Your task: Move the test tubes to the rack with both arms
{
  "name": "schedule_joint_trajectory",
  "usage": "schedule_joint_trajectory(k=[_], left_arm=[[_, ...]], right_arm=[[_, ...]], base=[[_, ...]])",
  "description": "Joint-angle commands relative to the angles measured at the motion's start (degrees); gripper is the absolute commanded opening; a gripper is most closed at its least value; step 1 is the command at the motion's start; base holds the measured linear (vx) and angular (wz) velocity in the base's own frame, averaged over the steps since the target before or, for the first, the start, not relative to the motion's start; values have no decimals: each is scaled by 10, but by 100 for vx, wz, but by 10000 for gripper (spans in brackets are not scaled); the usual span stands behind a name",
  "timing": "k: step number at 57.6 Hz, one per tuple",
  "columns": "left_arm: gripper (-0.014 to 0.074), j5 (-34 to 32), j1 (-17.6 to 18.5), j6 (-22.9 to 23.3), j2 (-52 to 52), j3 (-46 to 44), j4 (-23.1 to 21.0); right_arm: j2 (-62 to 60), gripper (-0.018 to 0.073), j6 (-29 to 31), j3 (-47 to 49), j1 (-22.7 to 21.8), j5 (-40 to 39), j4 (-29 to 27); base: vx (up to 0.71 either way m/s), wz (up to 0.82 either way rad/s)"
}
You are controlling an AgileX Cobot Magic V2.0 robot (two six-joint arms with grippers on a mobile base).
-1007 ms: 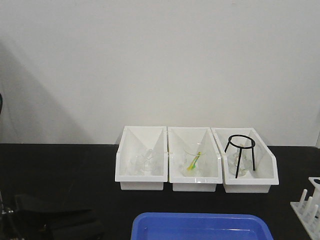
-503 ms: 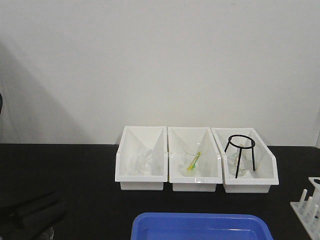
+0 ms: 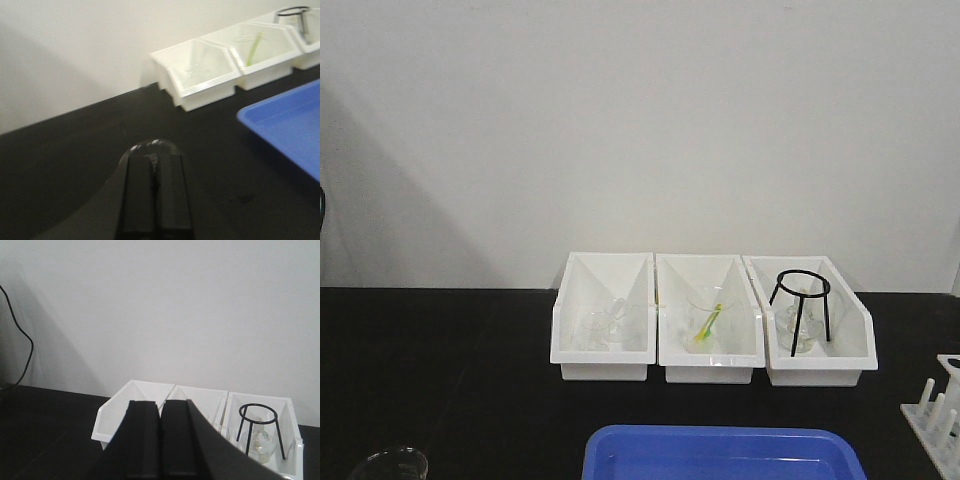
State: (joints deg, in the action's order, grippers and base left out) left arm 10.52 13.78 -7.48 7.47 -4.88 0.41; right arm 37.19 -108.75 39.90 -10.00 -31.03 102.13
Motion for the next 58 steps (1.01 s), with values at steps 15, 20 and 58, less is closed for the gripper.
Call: schedule_joint_trajectory(k=[15,20,58], left_arm=[[-20,-19,-76,17,-89,82,-45],[-20,-9,-76,17,-90,82,-45],[-20,-4,-76,17,-90,82,-45]], right_arm=[[0,-7,2,17,-4,20,0],[0,-7,2,17,-4,20,0],[0,-7,2,17,-4,18,0]], base=[[0,0],[0,0],[0,0]])
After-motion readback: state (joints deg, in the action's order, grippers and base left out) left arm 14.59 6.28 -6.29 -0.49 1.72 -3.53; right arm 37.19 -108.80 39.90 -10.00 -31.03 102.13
